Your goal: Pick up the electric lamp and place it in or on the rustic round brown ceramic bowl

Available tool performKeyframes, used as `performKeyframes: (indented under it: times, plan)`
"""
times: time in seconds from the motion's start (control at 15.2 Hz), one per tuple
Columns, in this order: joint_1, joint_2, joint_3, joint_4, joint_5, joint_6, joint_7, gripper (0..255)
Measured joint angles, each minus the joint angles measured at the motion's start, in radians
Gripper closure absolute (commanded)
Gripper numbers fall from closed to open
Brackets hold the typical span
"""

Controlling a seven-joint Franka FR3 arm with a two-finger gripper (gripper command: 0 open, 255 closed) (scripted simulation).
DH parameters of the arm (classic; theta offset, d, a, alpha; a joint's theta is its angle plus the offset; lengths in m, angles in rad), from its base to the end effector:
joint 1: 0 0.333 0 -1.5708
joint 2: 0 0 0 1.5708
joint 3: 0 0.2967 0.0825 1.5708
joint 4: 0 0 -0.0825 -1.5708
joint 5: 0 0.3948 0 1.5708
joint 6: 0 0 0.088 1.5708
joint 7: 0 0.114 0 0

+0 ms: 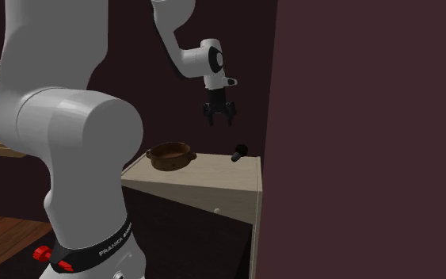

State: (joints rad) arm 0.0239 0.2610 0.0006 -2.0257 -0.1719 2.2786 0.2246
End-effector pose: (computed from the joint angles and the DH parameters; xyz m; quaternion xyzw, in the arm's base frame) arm 0.5956 0.0096 0.2871 0.9969 -0.0437 0.0041 0.0649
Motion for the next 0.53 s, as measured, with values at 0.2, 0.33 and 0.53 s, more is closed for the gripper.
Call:
performKeyframes:
  times: [0.2, 0.33, 0.53]
  plan:
    - [0.004, 0.122, -0.002, 0.098, -0.010, 0.014, 0.003, 0]
    - [0.008, 0.189, -0.003, 0.148, -0.016, 0.024, 0.008, 0]
    - [0.007, 0.238, -0.006, 0.180, -0.019, 0.040, 0.007, 0]
